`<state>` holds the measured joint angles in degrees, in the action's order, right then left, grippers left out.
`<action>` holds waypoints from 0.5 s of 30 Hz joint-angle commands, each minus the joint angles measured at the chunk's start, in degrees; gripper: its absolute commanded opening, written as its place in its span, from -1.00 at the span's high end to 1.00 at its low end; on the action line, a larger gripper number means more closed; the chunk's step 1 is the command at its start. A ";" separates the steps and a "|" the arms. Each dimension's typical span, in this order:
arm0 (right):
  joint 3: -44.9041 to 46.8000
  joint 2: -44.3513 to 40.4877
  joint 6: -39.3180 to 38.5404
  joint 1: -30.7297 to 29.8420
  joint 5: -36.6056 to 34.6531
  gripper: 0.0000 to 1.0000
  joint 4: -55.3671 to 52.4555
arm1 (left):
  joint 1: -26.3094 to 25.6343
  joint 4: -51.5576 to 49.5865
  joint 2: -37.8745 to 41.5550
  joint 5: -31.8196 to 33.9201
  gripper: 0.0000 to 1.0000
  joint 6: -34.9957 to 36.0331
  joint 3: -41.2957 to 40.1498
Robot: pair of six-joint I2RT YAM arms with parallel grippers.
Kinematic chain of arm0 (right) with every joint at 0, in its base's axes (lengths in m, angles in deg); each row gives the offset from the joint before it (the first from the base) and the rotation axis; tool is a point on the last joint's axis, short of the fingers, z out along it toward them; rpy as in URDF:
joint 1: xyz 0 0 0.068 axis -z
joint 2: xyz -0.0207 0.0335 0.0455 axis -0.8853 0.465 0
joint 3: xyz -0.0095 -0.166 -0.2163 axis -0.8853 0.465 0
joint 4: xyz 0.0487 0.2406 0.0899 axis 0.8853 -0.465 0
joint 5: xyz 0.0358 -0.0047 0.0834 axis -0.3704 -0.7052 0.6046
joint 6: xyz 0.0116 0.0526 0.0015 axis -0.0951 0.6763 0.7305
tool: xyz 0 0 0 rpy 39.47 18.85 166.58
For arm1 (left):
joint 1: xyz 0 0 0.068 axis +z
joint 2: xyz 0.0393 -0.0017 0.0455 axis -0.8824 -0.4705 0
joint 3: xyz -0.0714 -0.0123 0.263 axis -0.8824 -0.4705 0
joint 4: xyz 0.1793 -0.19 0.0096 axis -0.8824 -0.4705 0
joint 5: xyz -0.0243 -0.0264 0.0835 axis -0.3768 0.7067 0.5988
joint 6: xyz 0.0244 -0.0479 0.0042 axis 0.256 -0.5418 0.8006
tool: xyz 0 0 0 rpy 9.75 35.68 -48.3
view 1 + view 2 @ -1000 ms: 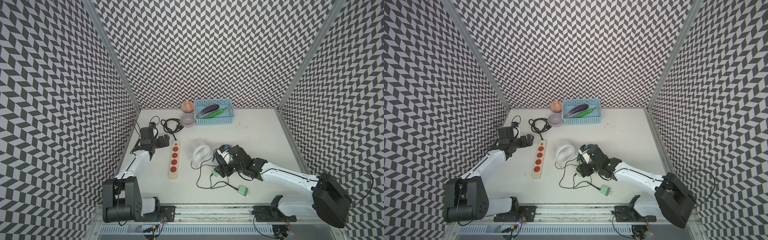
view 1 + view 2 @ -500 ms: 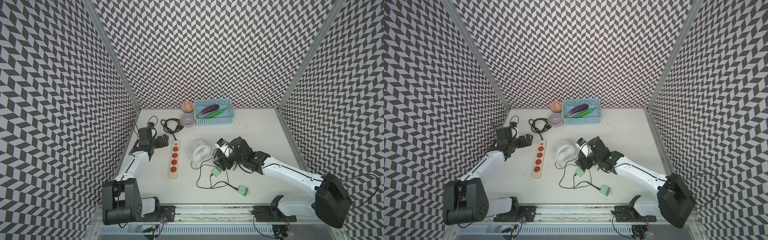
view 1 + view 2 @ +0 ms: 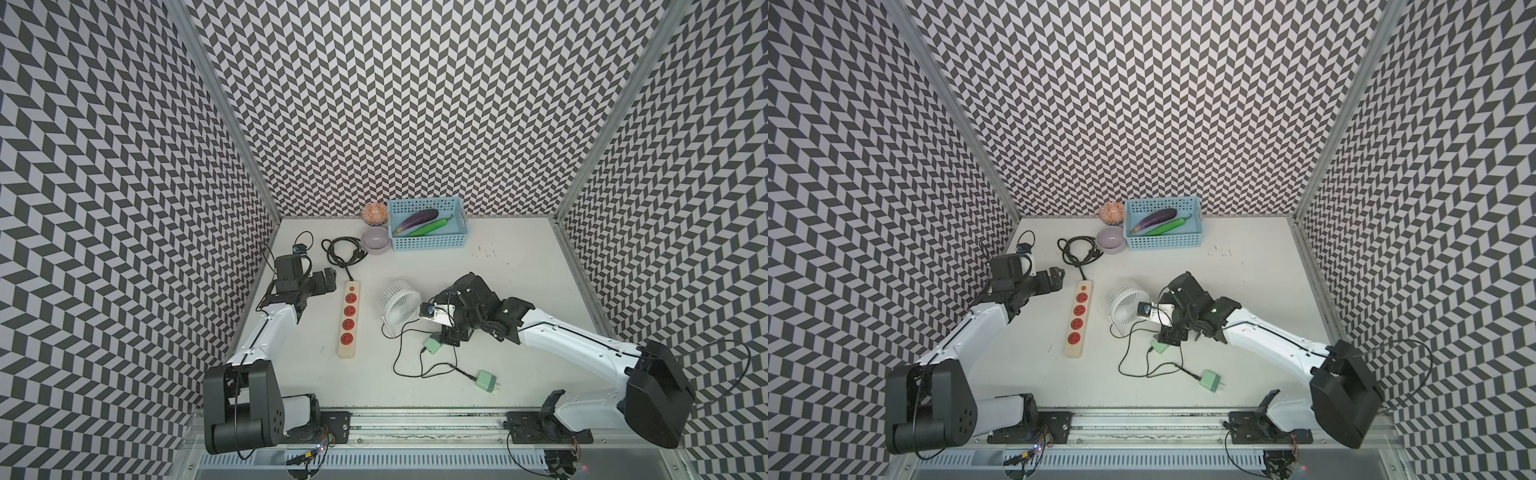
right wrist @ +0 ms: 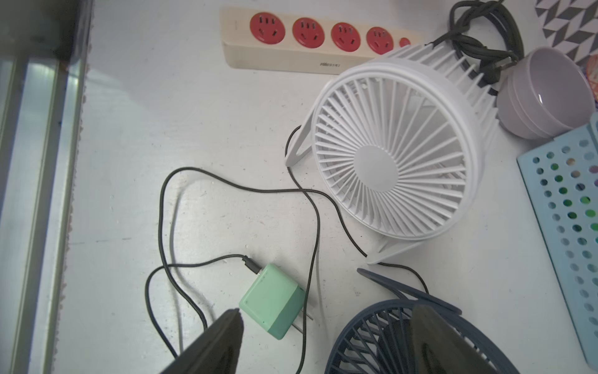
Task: Plug the desk fan into the power strip
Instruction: Pick up the plug from the center of the board.
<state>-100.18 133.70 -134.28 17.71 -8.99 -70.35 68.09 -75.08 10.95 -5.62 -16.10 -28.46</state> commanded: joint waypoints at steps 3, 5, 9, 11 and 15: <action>-1.17 3.55 -13.51 -1.57 -0.47 -0.66 -4.20 | 0.35 1.30 2.01 -0.45 -1.00 -0.09 -0.44; -0.71 4.55 -14.92 -2.14 -0.29 -0.63 -4.25 | 0.34 1.29 1.95 -0.51 -1.00 -0.04 -0.31; 0.79 5.80 -15.77 -2.90 -2.13 -0.60 -2.83 | 0.35 1.34 1.92 -0.70 -1.00 -0.34 -0.19; 1.34 6.11 -16.04 -3.10 -2.53 -0.59 -2.42 | 0.35 1.40 1.95 -0.80 -1.00 -0.37 -0.29; 2.99 6.38 -16.73 -3.84 -2.30 -0.51 -1.36 | 0.35 1.32 1.88 -0.77 -1.00 -0.38 -0.28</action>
<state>-98.56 139.34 -149.43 14.74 -11.04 -73.56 68.09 -75.08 11.65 -5.67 -16.28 -28.46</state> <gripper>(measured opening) 0.760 0.999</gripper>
